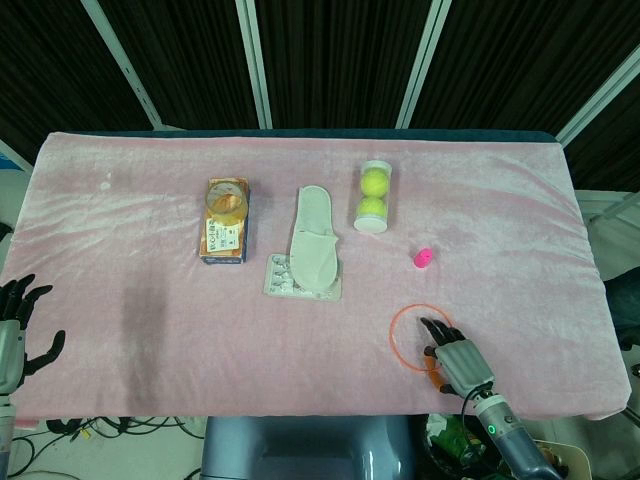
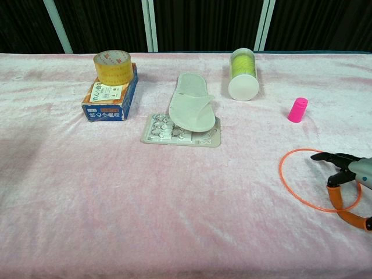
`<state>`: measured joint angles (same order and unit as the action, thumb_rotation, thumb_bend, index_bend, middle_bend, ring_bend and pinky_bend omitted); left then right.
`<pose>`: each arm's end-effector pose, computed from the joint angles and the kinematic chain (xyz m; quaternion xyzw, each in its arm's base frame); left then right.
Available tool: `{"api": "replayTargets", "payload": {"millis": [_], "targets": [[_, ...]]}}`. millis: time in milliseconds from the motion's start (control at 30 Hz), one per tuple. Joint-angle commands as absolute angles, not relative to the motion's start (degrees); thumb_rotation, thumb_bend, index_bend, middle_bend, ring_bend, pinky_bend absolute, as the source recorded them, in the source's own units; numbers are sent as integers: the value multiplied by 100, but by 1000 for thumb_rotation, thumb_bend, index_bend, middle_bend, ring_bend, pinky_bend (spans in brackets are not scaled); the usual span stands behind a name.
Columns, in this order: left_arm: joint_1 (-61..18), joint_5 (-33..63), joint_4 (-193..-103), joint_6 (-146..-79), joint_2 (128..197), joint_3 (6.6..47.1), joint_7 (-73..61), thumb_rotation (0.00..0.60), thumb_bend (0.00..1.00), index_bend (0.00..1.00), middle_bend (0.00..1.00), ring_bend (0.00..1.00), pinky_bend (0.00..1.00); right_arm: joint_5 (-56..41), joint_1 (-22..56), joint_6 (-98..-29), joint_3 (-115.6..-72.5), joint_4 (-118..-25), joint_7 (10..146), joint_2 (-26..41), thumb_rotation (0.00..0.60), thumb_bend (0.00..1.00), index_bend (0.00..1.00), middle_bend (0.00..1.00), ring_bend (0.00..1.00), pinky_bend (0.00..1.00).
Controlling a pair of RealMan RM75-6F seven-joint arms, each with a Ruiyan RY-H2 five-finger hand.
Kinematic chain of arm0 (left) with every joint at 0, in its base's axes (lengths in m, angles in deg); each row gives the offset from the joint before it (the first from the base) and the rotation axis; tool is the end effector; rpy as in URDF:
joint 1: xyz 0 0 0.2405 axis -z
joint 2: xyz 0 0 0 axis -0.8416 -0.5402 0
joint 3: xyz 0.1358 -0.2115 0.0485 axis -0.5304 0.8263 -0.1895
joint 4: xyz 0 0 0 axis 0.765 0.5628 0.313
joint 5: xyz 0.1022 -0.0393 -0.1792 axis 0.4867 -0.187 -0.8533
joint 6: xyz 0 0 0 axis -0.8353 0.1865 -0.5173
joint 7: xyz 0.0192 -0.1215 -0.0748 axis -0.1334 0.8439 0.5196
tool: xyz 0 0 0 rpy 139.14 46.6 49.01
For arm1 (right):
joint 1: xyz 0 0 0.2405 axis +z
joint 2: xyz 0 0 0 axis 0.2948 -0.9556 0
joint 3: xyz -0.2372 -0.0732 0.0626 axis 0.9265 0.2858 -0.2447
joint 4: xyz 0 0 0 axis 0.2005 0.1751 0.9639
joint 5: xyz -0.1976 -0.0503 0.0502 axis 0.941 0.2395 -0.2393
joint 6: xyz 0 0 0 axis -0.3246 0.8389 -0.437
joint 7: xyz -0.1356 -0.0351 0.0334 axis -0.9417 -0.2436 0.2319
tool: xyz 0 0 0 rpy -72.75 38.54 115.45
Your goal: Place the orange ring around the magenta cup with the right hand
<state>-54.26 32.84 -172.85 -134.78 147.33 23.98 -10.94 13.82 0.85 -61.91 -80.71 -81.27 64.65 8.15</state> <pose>-0.3049 0.1775 0.1437 -0.5276 -0.4286 -0.3924 0.6197 -0.2751 -0.2072 -0.0071 0.7508 -0.4202 0.2895 0.4195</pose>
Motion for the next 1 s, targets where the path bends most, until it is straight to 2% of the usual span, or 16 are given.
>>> {"api": "replayTargets", "payload": {"millis": [33,1000], "targets": [[-5428,3285,-17285,-13480,14732,2397,-1093,600,355,195,64,0,0,1381,85,-6191,-8069,-8124,6466,817,600,365,641,0,0,160],[-5434,3289,-17286,-13492,14731,2397,-1089,600,356,196,64,0,0,1414,96,-6198,-8044,-8078,6517,864,600,388,674,0,0,161]]}}
